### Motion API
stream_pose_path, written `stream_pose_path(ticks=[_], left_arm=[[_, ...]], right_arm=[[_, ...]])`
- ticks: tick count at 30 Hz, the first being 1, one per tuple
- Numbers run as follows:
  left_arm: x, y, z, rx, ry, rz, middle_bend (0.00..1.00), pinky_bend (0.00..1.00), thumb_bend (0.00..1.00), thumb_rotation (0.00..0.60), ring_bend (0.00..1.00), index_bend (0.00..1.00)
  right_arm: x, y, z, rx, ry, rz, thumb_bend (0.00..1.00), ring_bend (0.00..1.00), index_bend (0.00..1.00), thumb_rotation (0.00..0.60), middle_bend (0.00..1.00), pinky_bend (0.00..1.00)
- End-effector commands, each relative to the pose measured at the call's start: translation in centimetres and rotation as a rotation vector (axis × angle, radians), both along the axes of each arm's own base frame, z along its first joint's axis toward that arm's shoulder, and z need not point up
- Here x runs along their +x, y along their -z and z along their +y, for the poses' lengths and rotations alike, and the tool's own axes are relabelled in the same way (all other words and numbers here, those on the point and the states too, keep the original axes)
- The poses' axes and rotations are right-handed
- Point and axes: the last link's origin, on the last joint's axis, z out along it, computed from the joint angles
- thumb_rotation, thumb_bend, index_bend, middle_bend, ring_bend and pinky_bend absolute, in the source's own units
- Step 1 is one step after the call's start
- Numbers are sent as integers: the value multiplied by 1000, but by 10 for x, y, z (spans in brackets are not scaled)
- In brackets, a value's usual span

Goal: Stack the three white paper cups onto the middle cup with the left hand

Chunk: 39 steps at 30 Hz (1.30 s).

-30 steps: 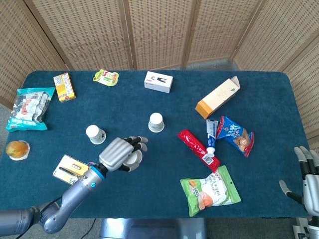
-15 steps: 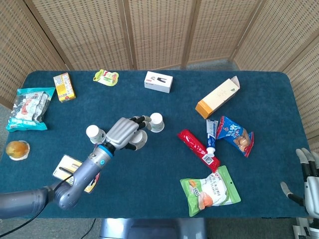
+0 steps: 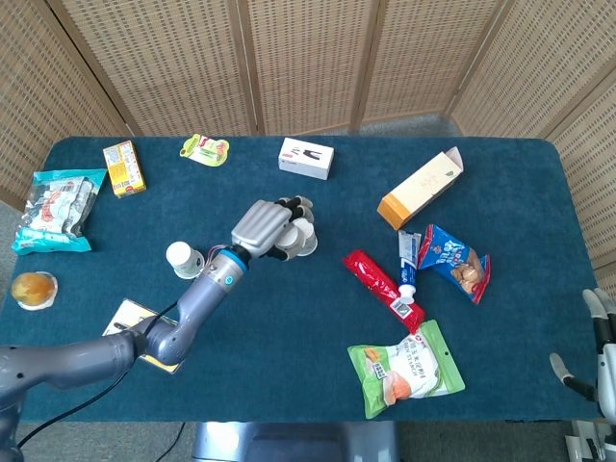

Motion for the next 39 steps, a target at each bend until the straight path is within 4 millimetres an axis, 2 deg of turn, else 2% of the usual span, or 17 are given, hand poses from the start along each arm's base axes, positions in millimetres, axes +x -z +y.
stream_pose_path(ticks=[1,15,28,39], left_arm=[[13,12,10,-17,-10,-35,243,530,346,600,288,340],[19,27,30,-25,-29,-34,242,513,348,600,273,338],[13,18,34,-14,-40,-17,238,504,347,600,266,330],[8,18,36,-8,-53,5,233,499,348,600,257,329]], right_arm=[[-1,-2,0,-5,7,1,282,0,0,588,81,330],[-4,-8,4,-32,33,-9,282,0,0,588,82,329],[-6,-8,2,-32,34,-10,280,0,0,589,82,330],[-6,-7,1,-28,34,-16,283,0,0,588,81,329]])
